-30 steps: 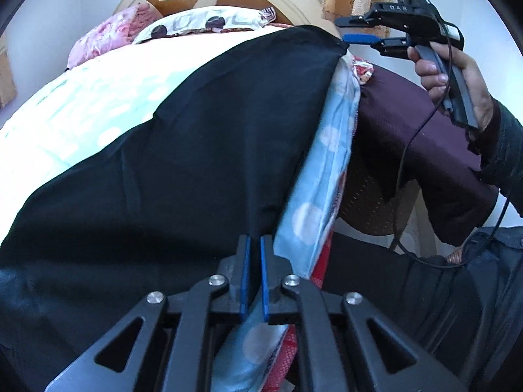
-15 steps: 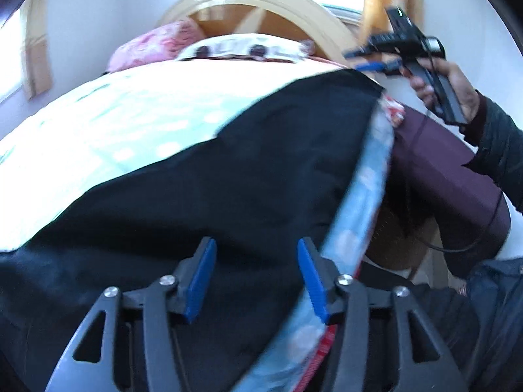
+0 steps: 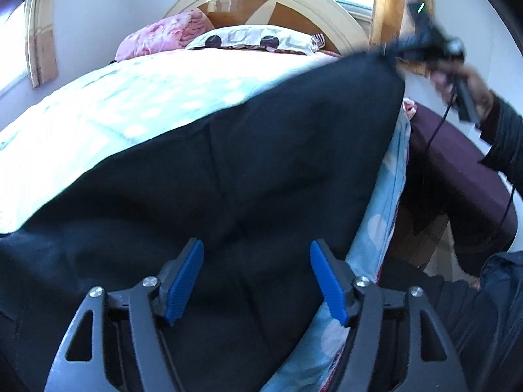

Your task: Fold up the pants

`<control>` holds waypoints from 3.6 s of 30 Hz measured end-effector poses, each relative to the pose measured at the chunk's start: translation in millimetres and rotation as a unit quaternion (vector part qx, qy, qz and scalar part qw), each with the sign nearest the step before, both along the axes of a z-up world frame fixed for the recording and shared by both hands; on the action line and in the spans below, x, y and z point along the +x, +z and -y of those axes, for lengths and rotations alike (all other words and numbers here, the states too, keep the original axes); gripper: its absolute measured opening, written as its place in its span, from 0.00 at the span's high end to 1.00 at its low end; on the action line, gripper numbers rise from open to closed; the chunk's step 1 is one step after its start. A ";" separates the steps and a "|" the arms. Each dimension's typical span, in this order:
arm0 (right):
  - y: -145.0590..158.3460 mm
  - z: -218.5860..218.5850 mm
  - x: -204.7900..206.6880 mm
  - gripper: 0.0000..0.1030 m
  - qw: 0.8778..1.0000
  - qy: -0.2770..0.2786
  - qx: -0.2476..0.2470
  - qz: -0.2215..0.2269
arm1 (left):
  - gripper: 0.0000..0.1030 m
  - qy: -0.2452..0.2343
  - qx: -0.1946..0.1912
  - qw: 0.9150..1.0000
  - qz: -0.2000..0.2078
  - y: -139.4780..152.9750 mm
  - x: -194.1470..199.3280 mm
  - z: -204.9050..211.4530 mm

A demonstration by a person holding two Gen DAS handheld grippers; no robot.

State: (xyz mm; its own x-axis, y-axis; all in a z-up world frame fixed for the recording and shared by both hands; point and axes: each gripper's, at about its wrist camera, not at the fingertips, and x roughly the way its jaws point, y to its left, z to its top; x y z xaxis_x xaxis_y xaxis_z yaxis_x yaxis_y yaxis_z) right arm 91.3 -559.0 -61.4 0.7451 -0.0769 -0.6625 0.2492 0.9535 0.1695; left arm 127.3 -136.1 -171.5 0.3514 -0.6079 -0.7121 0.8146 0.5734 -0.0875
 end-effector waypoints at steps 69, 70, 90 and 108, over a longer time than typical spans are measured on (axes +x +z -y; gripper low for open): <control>-110.8 -487.4 261.9 0.89 0.826 0.499 0.175 -0.196 | 0.01 0.315 0.031 0.948 0.034 -10.9 50.1 -198.0; -111.3 -490.4 263.2 0.93 0.825 0.499 0.178 -0.198 | 0.00 0.313 0.032 0.949 0.034 -11.3 50.4 -197.4; -48.3 -336.2 193.8 0.54 0.921 0.337 0.165 -0.104 | 0.00 0.293 -0.014 0.955 0.051 16.9 23.6 -163.5; -35.0 18.3 -76.7 0.54 0.968 -0.128 0.216 0.023 | 0.00 0.099 -0.026 0.995 0.006 22.8 36.5 13.8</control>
